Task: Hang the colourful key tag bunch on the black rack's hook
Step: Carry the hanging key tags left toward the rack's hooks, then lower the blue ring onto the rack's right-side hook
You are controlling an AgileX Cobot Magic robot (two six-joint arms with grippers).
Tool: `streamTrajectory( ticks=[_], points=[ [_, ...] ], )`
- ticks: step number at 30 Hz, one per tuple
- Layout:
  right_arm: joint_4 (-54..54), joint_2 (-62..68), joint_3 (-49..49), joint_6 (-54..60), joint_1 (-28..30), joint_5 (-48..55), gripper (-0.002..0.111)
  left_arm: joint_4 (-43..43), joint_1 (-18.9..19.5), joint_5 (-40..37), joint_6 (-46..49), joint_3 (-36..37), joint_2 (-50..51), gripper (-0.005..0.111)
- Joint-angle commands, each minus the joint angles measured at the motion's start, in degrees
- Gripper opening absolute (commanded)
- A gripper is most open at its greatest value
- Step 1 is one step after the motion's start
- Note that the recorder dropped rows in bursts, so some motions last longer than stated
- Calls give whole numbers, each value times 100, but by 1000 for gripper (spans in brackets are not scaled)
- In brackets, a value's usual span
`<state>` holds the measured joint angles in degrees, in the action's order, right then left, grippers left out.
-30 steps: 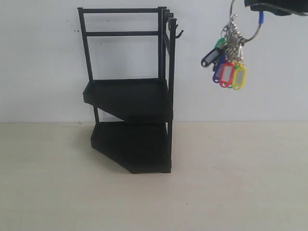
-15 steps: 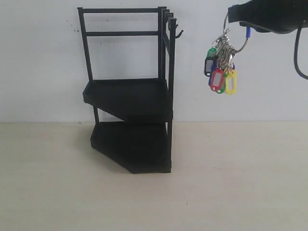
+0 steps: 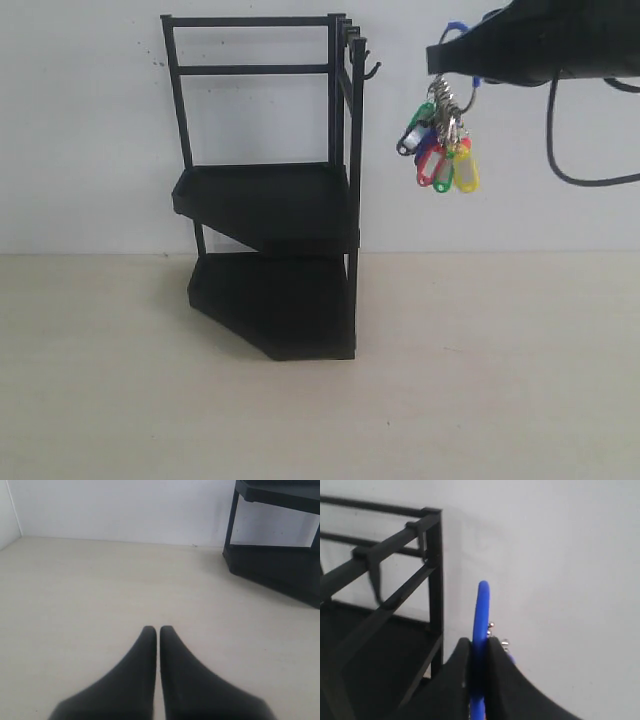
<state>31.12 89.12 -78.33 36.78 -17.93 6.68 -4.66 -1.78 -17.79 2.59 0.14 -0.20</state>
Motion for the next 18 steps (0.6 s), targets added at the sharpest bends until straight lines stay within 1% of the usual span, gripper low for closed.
streamTrajectory(
  ticks=[1,2,4,9,13,18],
  points=[
    [16,230,-184,-408,-208,-311,0,5,19,16,2,-14,20,4],
    [16,245,-209,-262,-208,-373,0,5,19,16,2,-14,20,4],
    [5,245,-236,-250,-208,-136,0,5,19,16,2,-14,20,4],
    [5,294,-236,-148,-208,-428,0,5,19,16,2,-14,20,4],
    [5,398,-273,-28,-208,-400,0,5,19,16,2,-14,20,4],
    [5,653,-702,-38,-208,198,0,5,19,16,2,-14,20,4]
  ],
)
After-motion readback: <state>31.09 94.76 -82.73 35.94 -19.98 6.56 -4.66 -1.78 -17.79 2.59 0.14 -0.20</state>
